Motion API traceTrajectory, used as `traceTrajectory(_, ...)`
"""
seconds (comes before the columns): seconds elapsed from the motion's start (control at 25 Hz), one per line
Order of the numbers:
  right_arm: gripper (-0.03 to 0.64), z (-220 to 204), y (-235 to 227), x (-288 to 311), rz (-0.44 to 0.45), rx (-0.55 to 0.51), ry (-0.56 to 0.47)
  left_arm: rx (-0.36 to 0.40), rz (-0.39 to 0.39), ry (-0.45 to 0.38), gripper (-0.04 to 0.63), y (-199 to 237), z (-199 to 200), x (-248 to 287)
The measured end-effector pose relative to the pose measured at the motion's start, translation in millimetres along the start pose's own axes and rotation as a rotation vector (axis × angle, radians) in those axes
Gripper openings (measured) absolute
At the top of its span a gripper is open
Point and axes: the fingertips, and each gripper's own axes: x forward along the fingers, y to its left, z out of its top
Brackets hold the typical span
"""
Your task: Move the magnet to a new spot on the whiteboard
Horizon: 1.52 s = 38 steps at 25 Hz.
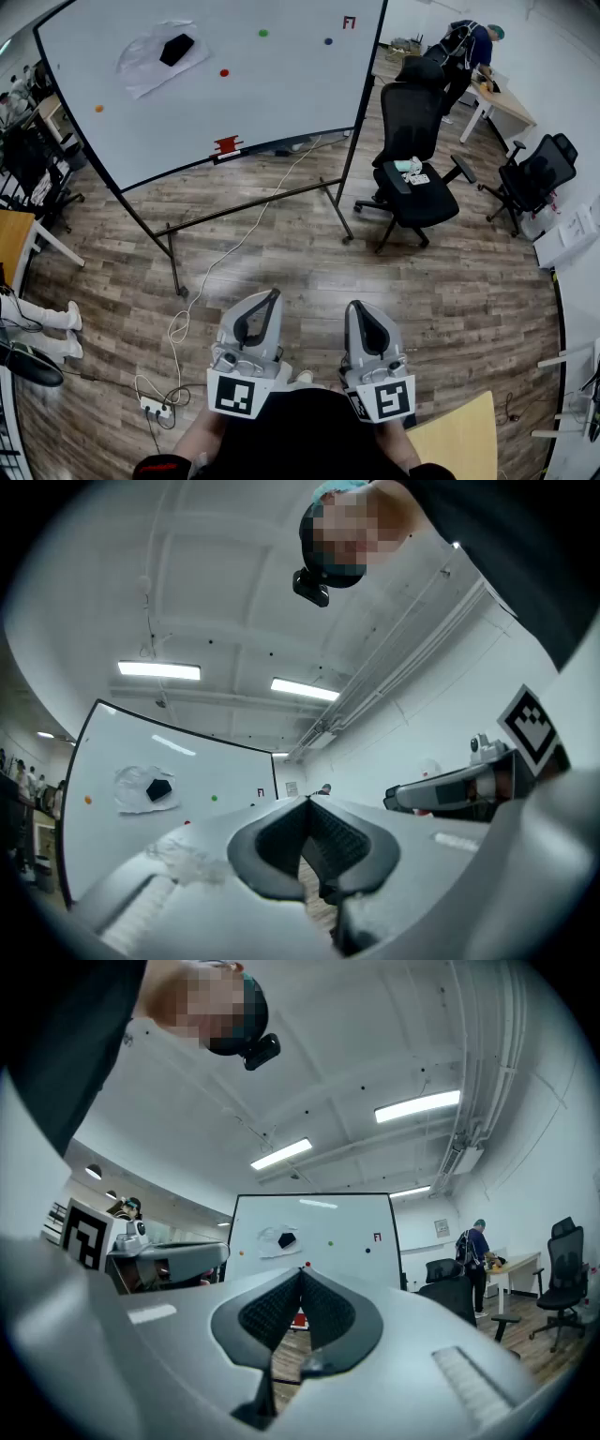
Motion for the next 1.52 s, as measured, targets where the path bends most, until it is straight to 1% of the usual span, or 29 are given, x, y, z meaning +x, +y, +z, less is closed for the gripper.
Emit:
traceTrajectory(0.32, 0.002, 1.9, 12.7, -1.9, 0.034, -0.011, -0.018, 0.010, 0.048, 0.022, 0.002, 7.3, -4.4, -21.2)
traceTrajectory(0.48, 0.002, 2.0, 18.6, -2.9, 0.048, -0.012, -0.014, 0.014, 0.056, 0.022, 0.002, 6.8, -2.5, -26.7)
traceTrajectory(0.64, 0.002, 1.3, 22.4, -5.8, 0.055, -0.020, -0.009, 0.017, 0.049, 0.026, 0.002, 2.9, -2.9, -27.4)
traceTrajectory(0.92, 0.002, -2.9, 12.8, -13.8, 0.030, -0.028, 0.003, 0.016, 0.022, 0.030, 0.002, -8.0, -6.2, -21.0)
traceTrajectory(1.04, 0.002, -0.2, 7.0, -17.1, 0.021, -0.026, -0.008, 0.008, 0.014, 0.026, 0.002, -12.8, -6.4, -15.7)
traceTrajectory(1.2, 0.002, -1.9, -9.4, -21.1, -0.014, -0.012, -0.005, 0.004, 0.012, 0.024, 0.002, -17.5, -7.6, -7.3)
traceTrajectory(1.4, 0.002, -9.2, -24.9, -11.4, -0.050, 0.005, -0.011, -0.003, 0.008, 0.047, 0.002, -14.4, -20.5, 1.6)
traceTrajectory(1.52, 0.002, -10.7, -30.1, 0.3, -0.055, -0.002, -0.016, 0.003, 0.010, 0.042, 0.002, -7.6, -23.6, 12.0)
